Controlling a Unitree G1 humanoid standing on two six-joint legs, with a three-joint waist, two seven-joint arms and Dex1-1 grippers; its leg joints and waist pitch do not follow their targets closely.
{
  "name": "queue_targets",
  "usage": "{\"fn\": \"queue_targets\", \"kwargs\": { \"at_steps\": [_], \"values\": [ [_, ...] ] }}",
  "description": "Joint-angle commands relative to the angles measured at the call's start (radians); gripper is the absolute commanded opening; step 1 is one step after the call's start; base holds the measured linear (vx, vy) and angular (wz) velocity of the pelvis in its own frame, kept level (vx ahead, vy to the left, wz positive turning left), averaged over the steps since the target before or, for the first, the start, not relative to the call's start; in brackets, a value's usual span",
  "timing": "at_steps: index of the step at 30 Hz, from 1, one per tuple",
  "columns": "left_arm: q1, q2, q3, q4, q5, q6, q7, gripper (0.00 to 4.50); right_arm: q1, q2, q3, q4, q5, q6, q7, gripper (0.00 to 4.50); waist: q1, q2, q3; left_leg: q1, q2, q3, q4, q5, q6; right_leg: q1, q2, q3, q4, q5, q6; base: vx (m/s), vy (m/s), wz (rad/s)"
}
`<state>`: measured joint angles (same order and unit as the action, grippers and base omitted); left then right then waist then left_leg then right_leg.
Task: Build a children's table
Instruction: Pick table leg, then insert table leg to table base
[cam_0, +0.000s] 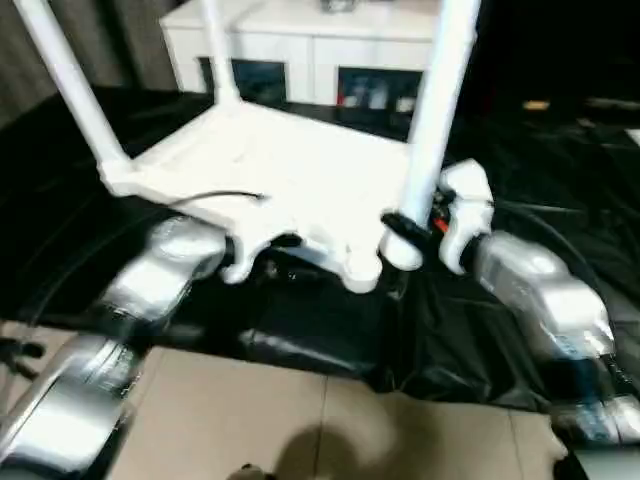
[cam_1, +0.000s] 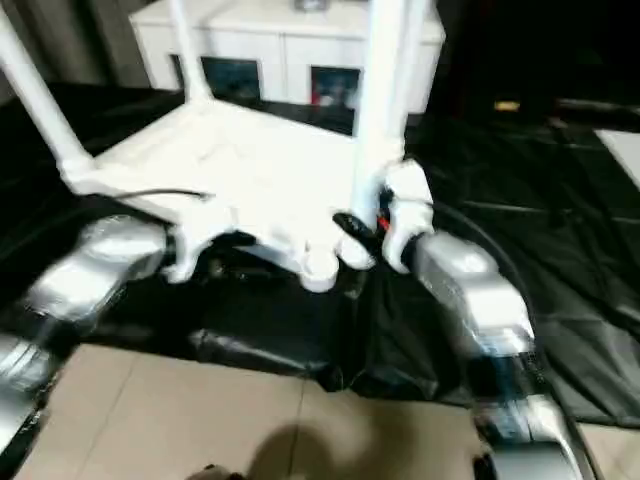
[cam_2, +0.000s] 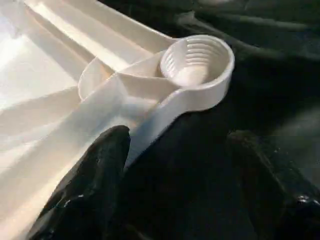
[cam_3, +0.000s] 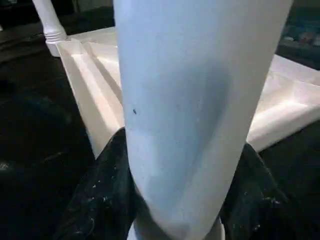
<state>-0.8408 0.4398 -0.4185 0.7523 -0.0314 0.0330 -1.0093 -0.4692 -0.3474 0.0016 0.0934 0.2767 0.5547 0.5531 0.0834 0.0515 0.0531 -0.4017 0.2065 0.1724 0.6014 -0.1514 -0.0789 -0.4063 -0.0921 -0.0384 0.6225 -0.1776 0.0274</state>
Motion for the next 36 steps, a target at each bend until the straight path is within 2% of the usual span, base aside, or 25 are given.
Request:
{"fn": "queue_targets", "kwargs": {
  "at_steps": [1, 2, 3, 4, 5, 8, 12, 13, 15, 18, 19, 21, 22, 23, 24, 28, 29, 36],
  "values": [
    [-0.051, -0.030, -0.026, 0.113, 0.061, -0.080, 0.040, 3.48, 0.014, -0.016, -0.032, -0.072, 0.017, 0.027, -0.010, 1.86, -0.010, 0.013, -0.084, 0.030, -0.003, 0.002, -0.064, -0.245, -0.039, 0.057, -0.028, 0.022, -0.065, -0.090, -0.225, 0.000, 0.000, 0.00],
    [-0.076, -0.048, -0.030, 0.171, 0.074, -0.112, 0.063, 3.48, 0.028, -0.020, -0.040, -0.094, 0.020, 0.038, -0.011, 1.86, -0.015, 0.007, -0.080, 0.029, -0.006, 0.005, -0.065, -0.253, -0.032, 0.055, -0.024, 0.023, -0.074, -0.108, -0.220, 0.000, 0.000, 0.00],
    [-0.097, -0.060, -0.043, 0.219, 0.093, -0.139, 0.078, 3.48, 0.040, -0.025, -0.045, -0.118, 0.023, 0.050, -0.011, 1.86, -0.014, 0.011, -0.082, 0.031, -0.007, 0.004, -0.062, -0.254, -0.032, 0.057, -0.024, 0.022, -0.073, -0.116, -0.219, 0.000, 0.000, 0.00],
    [-0.113, -0.068, -0.055, 0.255, 0.109, -0.159, 0.089, 3.48, 0.051, -0.029, -0.048, -0.137, 0.025, 0.060, -0.012, 1.86, -0.021, 0.008, -0.084, 0.028, -0.005, 0.002, -0.063, -0.245, -0.023, 0.062, -0.026, 0.022, -0.073, -0.110, -0.222, 0.000, 0.000, 0.00],
    [-0.126, -0.075, -0.063, 0.287, 0.125, -0.177, 0.100, 3.48, 0.060, -0.034, -0.051, -0.153, 0.028, 0.071, -0.014, 1.86, -0.025, 0.014, -0.083, 0.026, -0.008, 0.002, -0.062, -0.243, -0.019, 0.061, -0.024, 0.022, -0.076, -0.115, -0.219, 0.000, 0.000, 0.00],
    [-0.162, -0.102, -0.072, 0.380, 0.173, -0.217, 0.128, 3.48, 0.090, -0.052, -0.064, -0.217, 0.043, 0.112, -0.019, 1.86, -0.038, 0.015, -0.084, 0.025, -0.007, 0.001, -0.062, -0.244, -0.008, 0.064, -0.024, 0.021, -0.078, -0.120, -0.227, 0.000, 0.000, 0.00],
    [-0.182, -0.124, -0.087, 0.444, 0.215, -0.228, 0.156, 3.48, 0.113, -0.066, -0.074, -0.277, 0.060, 0.154, -0.028, 1.86, -0.051, 0.015, -0.083, 0.026, -0.006, 0.002, -0.061, -0.252, 0.008, 0.060, -0.023, 0.020, -0.082, -0.148, -0.243, 0.000, 0.000, 0.00],
    [-0.186, -0.133, -0.096, 0.462, 0.230, -0.230, 0.168, 3.48, 0.125, -0.073, -0.080, -0.304, 0.067, 0.173, -0.029, 1.86, -0.053, 0.011, -0.084, 0.029, -0.004, 0.002, -0.059, -0.250, 0.016, 0.061, -0.023, 0.022, -0.084, -0.160, -0.239, 0.000, 0.000, 0.00],
    [-0.192, -0.146, -0.101, 0.491, 0.242, -0.233, 0.178, 3.48, 0.144, -0.082, -0.090, -0.343, 0.078, 0.200, -0.028, 1.86, -0.054, 0.008, -0.083, 0.028, -0.003, 0.003, -0.060, -0.244, 0.022, 0.060, -0.022, 0.022, -0.086, -0.162, -0.239, 0.000, 0.000, 0.00],
    [-0.198, -0.157, -0.110, 0.530, 0.268, -0.243, 0.202, 3.48, 0.157, -0.092, -0.093, -0.386, 0.088, 0.237, -0.029, 1.86, -0.057, 0.008, -0.083, 0.028, -0.003, 0.002, -0.060, -0.241, 0.028, 0.059, -0.022, 0.021, -0.086, -0.167, -0.244, 0.000, 0.000, 0.00],
    [-0.200, -0.161, -0.111, 0.537, 0.274, -0.244, 0.205, 3.48, 0.161, -0.096, -0.096, -0.396, 0.093, 0.245, -0.028, 1.86, -0.058, -0.001, -0.082, 0.028, -0.002, 0.003, -0.060, -0.240, 0.030, 0.059, -0.022, 0.022, -0.088, -0.172, -0.243, 0.000, 0.000, 0.00],
    [-0.204, -0.172, -0.107, 0.562, 0.299, -0.245, 0.220, 3.48, 0.163, -0.108, -0.101, -0.424, 0.107, 0.277, -0.033, 1.86, -0.056, 0.003, -0.081, 0.029, -0.002, 0.003, -0.060, -0.239, 0.034, 0.057, -0.024, 0.022, -0.089, -0.195, -0.240, 0.000, 0.000, 0.00],
    [-0.205, -0.177, -0.107, 0.571, 0.309, -0.241, 0.228, 3.48, 0.162, -0.112, -0.103, -0.434, 0.113, 0.290, -0.034, 1.86, -0.057, -0.003, -0.081, 0.029, -0.001, 0.005, -0.059, -0.237, 0.037, 0.056, -0.024, 0.023, -0.090, -0.204, -0.236, 0.000, 0.000, 0.00],
    [-0.207, -0.181, -0.107, 0.581, 0.320, -0.241, 0.237, 3.48, 0.160, -0.115, -0.104, -0.445, 0.119, 0.306, -0.036, 1.86, -0.055, -0.001, -0.081, 0.029, -0.001, 0.004, -0.060, -0.231, 0.039, 0.057, -0.025, 0.022, -0.091, -0.207, -0.233, 0.000, 0.000, 0.00],
    [-0.209, -0.184, -0.108, 0.586, 0.326, -0.239, 0.243, 3.48, 0.158, -0.119, -0.105, -0.452, 0.124, 0.316, -0.036, 1.86, -0.056, -0.003, -0.081, 0.028, -0.001, 0.004, -0.060, -0.229, 0.041, 0.057, -0.025, 0.022, -0.091, -0.209, -0.231, 0.000, 0.000, 0.00],
    [-0.206, -0.196, -0.127, 0.600, 0.354, -0.220, 0.217, 3.48, 0.153, -0.127, -0.098, -0.462, 0.132, 0.335, -0.030, 1.86, -0.056, -0.003, -0.081, 0.028, 0.000, 0.004, -0.060, -0.225, 0.044, 0.054, -0.027, 0.022, -0.092, -0.211, -0.232, 0.000, 0.000, 0.00],
    [-0.203, -0.200, -0.133, 0.601, 0.359, -0.211, 0.187, 3.48, 0.151, -0.128, -0.095, -0.463, 0.134, 0.337, -0.027, 1.86, -0.057, -0.007, -0.081, 0.028, 0.000, 0.004, -0.061, -0.229, 0.044, 0.054, -0.027, 0.022, -0.093, -0.219, -0.230, 0.000, 0.000, 0.00],
    [-0.202, -0.217, -0.095, 0.609, 0.332, -0.125, -0.011, 3.48, 0.138, -0.129, -0.083, -0.451, 0.139, 0.331, -0.019, 1.86, -0.053, -0.011, -0.082, 0.027, 0.001, 0.004, -0.063, -0.201, 0.051, 0.055, -0.030, 0.022, -0.089, -0.184, -0.245, 0.000, 0.000, 0.00]
  ]
}}
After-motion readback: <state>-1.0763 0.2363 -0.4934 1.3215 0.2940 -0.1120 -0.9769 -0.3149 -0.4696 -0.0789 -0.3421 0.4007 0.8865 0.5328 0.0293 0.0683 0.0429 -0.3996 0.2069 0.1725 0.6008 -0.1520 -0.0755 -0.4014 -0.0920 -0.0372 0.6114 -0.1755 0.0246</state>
